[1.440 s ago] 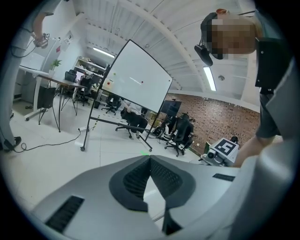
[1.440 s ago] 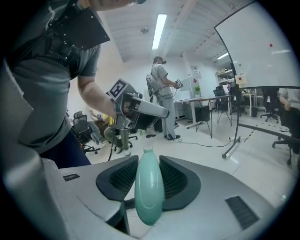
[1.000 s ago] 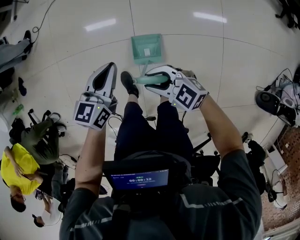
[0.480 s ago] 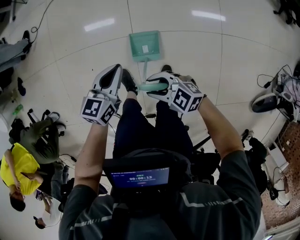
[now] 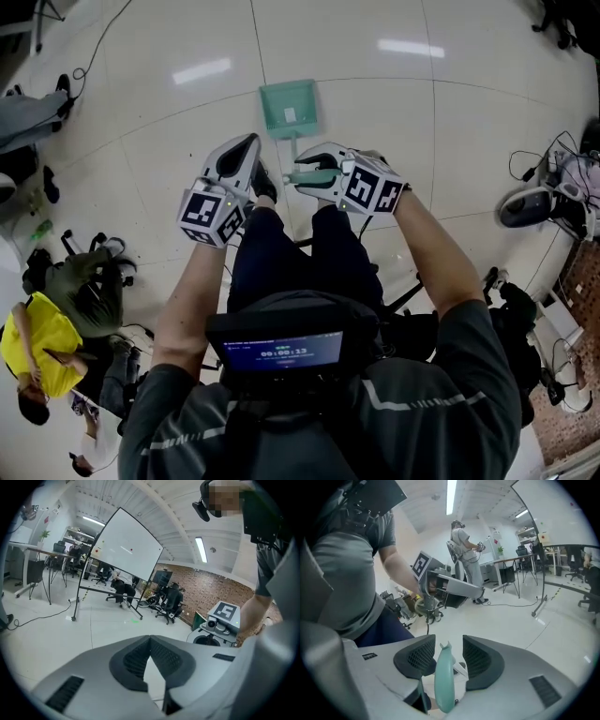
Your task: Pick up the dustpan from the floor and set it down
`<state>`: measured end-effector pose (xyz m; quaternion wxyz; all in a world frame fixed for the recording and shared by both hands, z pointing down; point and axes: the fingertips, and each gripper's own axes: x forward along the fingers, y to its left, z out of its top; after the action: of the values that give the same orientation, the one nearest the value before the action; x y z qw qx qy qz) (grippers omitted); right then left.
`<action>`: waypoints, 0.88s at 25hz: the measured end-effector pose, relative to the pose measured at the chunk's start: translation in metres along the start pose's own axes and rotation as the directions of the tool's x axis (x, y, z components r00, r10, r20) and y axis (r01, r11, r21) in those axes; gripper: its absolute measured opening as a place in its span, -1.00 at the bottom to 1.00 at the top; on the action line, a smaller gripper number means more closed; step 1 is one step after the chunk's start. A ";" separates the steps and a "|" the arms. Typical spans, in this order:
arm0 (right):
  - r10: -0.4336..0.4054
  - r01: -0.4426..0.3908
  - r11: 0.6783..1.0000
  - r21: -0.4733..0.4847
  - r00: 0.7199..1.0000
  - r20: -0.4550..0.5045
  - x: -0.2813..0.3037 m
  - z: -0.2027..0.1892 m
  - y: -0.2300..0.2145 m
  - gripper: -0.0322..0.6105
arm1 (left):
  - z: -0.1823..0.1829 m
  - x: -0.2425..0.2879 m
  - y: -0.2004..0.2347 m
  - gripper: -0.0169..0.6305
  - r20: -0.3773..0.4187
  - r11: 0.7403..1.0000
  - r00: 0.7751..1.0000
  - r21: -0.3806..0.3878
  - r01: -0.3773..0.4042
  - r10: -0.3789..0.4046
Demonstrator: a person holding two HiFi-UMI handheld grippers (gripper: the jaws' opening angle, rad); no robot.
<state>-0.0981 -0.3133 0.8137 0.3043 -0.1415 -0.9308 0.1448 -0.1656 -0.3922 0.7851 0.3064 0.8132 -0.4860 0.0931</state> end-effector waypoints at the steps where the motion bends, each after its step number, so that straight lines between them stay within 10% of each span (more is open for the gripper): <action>1: -0.010 0.010 1.000 -0.001 1.000 0.009 -0.008 0.011 0.004 -0.28 | 0.011 -0.006 -0.005 -0.88 0.009 1.000 1.000 0.005 0.000 0.000; 15: -0.195 0.226 0.972 -0.066 0.931 0.308 -0.208 0.294 0.080 -0.29 | 0.297 -0.146 -0.124 -0.88 0.300 0.986 0.953 0.164 -0.009 -0.041; 22: -0.348 0.423 0.905 -0.050 0.803 0.484 -0.303 0.388 0.130 -0.81 | 0.381 -0.229 -0.197 -0.88 0.398 0.978 0.914 0.209 -0.012 -0.074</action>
<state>-0.0759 -0.3721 0.3085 0.0839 0.0666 -0.9936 0.0361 -0.1715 -0.3820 0.2993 0.1148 0.8498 -0.5134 -0.0315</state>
